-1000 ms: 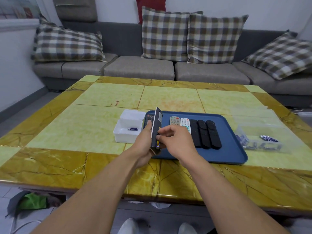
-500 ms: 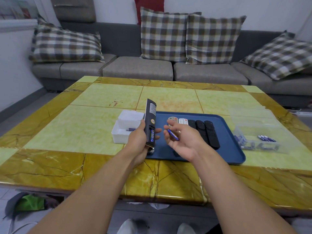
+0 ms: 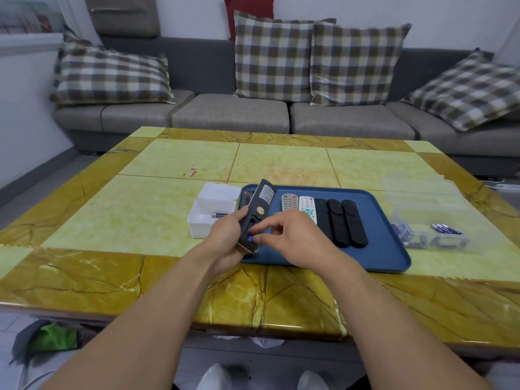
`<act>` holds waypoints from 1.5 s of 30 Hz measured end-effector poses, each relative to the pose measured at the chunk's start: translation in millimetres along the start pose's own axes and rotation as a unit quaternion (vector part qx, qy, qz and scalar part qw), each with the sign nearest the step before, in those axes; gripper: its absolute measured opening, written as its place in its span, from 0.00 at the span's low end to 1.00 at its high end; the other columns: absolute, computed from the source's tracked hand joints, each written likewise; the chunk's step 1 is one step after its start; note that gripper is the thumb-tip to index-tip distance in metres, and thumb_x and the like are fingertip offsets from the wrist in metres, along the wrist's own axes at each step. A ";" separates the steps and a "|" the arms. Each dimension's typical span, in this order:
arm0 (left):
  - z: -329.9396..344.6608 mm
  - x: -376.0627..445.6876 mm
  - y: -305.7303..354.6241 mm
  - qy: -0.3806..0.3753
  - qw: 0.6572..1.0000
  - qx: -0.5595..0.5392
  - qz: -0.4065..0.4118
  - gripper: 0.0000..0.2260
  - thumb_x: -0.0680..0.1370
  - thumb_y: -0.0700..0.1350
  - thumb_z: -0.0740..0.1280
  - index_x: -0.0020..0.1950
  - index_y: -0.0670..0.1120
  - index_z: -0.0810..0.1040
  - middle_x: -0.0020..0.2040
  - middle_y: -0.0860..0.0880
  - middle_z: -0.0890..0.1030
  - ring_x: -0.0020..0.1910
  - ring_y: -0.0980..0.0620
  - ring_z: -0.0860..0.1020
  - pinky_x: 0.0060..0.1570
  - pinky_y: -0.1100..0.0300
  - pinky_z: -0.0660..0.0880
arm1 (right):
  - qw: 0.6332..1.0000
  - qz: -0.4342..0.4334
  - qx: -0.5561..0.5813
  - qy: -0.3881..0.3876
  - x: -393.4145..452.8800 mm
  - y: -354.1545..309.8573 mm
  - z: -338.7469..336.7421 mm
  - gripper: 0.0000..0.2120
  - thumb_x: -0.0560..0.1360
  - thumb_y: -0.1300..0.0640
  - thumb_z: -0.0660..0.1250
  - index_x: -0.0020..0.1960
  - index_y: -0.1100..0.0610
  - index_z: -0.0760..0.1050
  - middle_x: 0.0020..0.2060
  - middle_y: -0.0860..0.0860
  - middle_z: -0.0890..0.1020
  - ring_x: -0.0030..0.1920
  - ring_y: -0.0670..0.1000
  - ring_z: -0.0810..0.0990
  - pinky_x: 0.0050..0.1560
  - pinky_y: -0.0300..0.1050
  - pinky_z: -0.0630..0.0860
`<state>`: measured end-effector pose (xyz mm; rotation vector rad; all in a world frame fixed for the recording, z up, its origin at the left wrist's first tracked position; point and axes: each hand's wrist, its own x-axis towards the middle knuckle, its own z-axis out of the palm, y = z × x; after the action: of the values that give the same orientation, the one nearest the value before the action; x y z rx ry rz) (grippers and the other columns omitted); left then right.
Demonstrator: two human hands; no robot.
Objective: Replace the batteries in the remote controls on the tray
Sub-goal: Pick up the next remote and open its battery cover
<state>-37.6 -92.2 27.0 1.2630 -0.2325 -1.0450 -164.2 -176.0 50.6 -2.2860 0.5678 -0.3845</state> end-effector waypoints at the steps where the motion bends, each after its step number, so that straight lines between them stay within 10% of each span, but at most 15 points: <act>1: -0.2 -0.6 0.2 -0.003 1.000 0.001 -0.005 0.17 0.85 0.50 0.58 0.61 0.41 0.80 0.50 0.39 0.79 0.31 0.47 0.72 0.32 0.54 0.68 | 1.000 -0.007 -0.005 -0.004 0.7 0.0 -0.6 0.04 0.75 0.51 0.73 0.49 0.45 0.86 0.26 0.45 0.76 0.28 0.45 0.70 0.32 0.43 0.66; 10: 9.6 -7.4 -0.5 -0.013 0.999 -0.017 -0.034 0.15 0.85 0.49 0.59 0.51 0.42 0.81 0.33 0.46 0.81 0.28 0.50 0.77 0.31 0.58 0.66 | 0.988 -0.021 -0.144 -0.047 -0.3 -3.8 -9.4 0.06 0.74 0.44 0.72 0.51 0.35 0.83 0.38 0.38 0.80 0.41 0.43 0.77 0.42 0.44 0.76; 25: 9.2 -1.1 7.1 -0.001 0.987 -0.134 -0.084 0.17 0.86 0.48 0.58 0.67 0.38 0.77 0.47 0.41 0.82 0.43 0.46 0.79 0.51 0.53 0.78 | 0.972 -0.092 -0.209 0.053 -2.4 -10.8 3.0 0.09 0.68 0.46 0.66 0.46 0.42 0.82 0.38 0.43 0.83 0.41 0.47 0.81 0.42 0.47 0.79; 45: 3.1 -6.5 7.9 -0.068 0.985 -0.094 -0.130 0.20 0.86 0.52 0.56 0.49 0.41 0.80 0.37 0.45 0.79 0.31 0.49 0.77 0.38 0.59 0.68 | 0.978 -0.080 -0.185 -0.046 1.4 -2.9 -11.5 0.07 0.76 0.45 0.69 0.53 0.40 0.82 0.43 0.44 0.76 0.46 0.44 0.74 0.50 0.49 0.74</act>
<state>-39.2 -89.9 37.3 1.0702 -0.0718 -1.3476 -167.2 -181.6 60.7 -2.7028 0.4372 -0.2648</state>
